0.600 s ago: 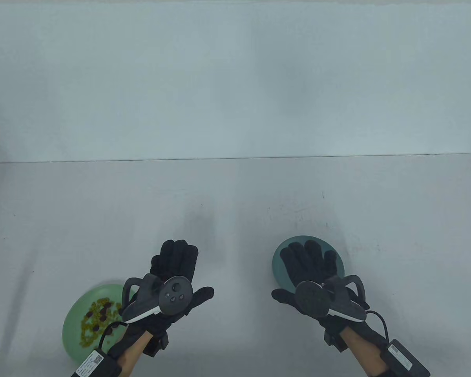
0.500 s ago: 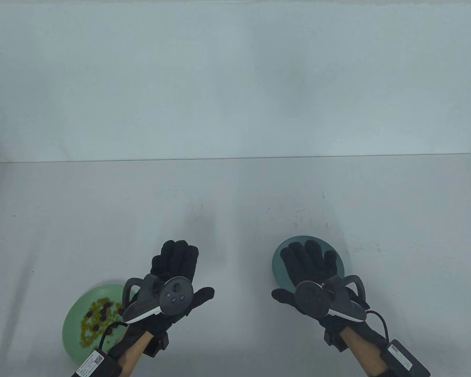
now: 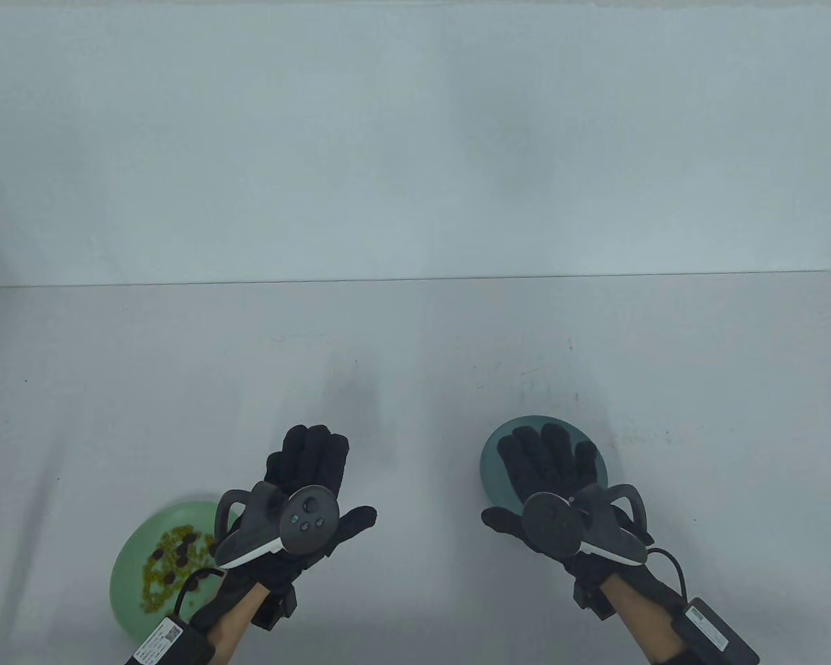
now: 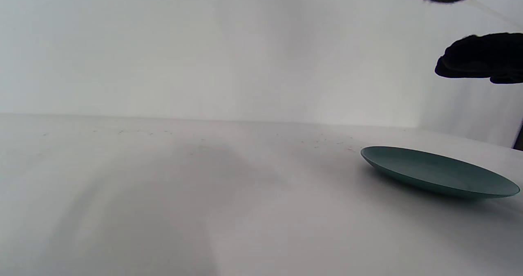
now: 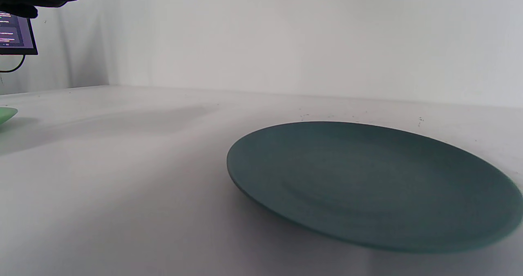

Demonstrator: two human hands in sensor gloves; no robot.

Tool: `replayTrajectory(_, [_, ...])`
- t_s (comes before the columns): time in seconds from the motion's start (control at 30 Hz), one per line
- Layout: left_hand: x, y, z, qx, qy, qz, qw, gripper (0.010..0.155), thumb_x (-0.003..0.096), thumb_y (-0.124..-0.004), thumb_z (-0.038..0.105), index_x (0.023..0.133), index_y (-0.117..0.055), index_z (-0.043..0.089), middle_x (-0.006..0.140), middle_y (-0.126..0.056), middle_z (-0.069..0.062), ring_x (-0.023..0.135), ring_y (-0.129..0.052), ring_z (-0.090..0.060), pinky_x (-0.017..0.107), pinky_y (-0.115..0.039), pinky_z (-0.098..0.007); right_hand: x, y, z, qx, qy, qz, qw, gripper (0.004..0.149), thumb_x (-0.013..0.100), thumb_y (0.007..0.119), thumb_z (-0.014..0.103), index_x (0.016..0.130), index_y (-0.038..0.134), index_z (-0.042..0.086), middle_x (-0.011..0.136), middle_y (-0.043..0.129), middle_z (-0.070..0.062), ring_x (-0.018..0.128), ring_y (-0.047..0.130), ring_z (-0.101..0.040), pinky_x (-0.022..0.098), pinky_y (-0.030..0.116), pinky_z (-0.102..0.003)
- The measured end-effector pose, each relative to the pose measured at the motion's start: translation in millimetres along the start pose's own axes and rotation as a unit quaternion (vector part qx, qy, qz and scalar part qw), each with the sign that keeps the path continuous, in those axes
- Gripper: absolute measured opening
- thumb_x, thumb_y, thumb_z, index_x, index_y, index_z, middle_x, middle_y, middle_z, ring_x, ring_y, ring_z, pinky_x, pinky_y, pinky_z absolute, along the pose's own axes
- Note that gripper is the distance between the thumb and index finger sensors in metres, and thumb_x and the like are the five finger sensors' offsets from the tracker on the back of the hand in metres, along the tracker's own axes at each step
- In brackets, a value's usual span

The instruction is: Pick cranberries with hand pinch into plate

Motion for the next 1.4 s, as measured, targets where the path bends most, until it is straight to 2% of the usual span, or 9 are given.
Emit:
replayTrajectory(0.37, [1, 6, -5, -0.006, 0.011, 0.003, 1.000, 0.094, 0.0536, -0.056, 0.065, 0.117, -0.022, 0.004, 0.120, -0.022, -0.030, 0.109, -0.025, -0.060, 0.075, -0.041, -0.070, 0, -2, -1, -0.002, 0.001, -0.007, 1.000, 0.094, 0.050, 0.043, 0.074, 0.120, 0.028, 0.014, 0.127, 0.034, -0.017, 0.113, 0.034, -0.056, 0.073, 0.034, -0.076])
replayTrajectory(0.53, [-3, 29, -33, -0.005, 0.067, 0.033, 0.997, 0.083, 0.0568, -0.063, 0.055, 0.118, -0.031, 0.008, 0.120, -0.033, -0.027, 0.110, -0.042, -0.056, 0.073, -0.055, -0.068, 0, -2, -1, -0.002, 0.001, -0.007, 1.000, 0.093, 0.050, 0.043, 0.073, 0.120, 0.029, 0.014, 0.127, 0.034, -0.017, 0.113, 0.034, -0.055, 0.073, 0.034, -0.076])
replayTrajectory(0.73, [-19, 41, -86, 0.016, 0.169, 0.016, 0.985, 0.073, 0.0576, -0.071, 0.045, 0.115, -0.043, 0.010, 0.117, -0.048, -0.022, 0.104, -0.064, -0.048, 0.067, -0.070, -0.060, -1, 0, -1, -0.003, -0.001, -0.006, 1.000, 0.093, 0.050, 0.043, 0.073, 0.120, 0.029, 0.014, 0.127, 0.035, -0.017, 0.113, 0.035, -0.055, 0.073, 0.034, -0.076])
replayTrajectory(0.9, [-38, 30, -137, 0.003, 0.269, -0.012, 0.963, 0.069, 0.0570, -0.074, 0.041, 0.113, -0.048, 0.011, 0.113, -0.056, -0.020, 0.098, -0.073, -0.043, 0.063, -0.076, -0.056, -1, 1, 0, -0.004, -0.002, -0.001, 1.000, 0.093, 0.050, 0.043, 0.073, 0.120, 0.029, 0.014, 0.127, 0.035, -0.017, 0.113, 0.035, -0.055, 0.073, 0.034, -0.076])
replayTrajectory(1.07, [-57, 12, -173, -0.004, 0.345, -0.045, 0.938, 0.063, 0.0567, -0.076, 0.036, 0.111, -0.053, 0.014, 0.110, -0.061, -0.017, 0.094, -0.080, -0.038, 0.060, -0.080, -0.053, -1, 2, 0, -0.002, -0.001, -0.001, 1.000, 0.092, 0.050, 0.044, 0.073, 0.120, 0.030, 0.014, 0.127, 0.035, -0.017, 0.113, 0.036, -0.055, 0.073, 0.035, -0.076])
replayTrajectory(1.4, [-79, -26, -211, -0.056, 0.423, -0.133, 0.894, 0.062, 0.0559, -0.078, 0.033, 0.110, -0.056, 0.014, 0.109, -0.063, -0.016, 0.092, -0.081, -0.038, 0.058, -0.081, -0.051, -1, 5, 1, 0.003, -0.005, 0.013, 1.000, 0.092, 0.050, 0.044, 0.072, 0.120, 0.030, 0.014, 0.127, 0.035, -0.017, 0.113, 0.036, -0.055, 0.073, 0.034, -0.076])
Point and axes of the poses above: the tracker on the back of each hand, its own z axis roughly to the thumb side, its own x axis roughly from the wrist to the fingertips, y = z × x, the point moved 1 cm from there along x, roughly from the wrist to the fingertips
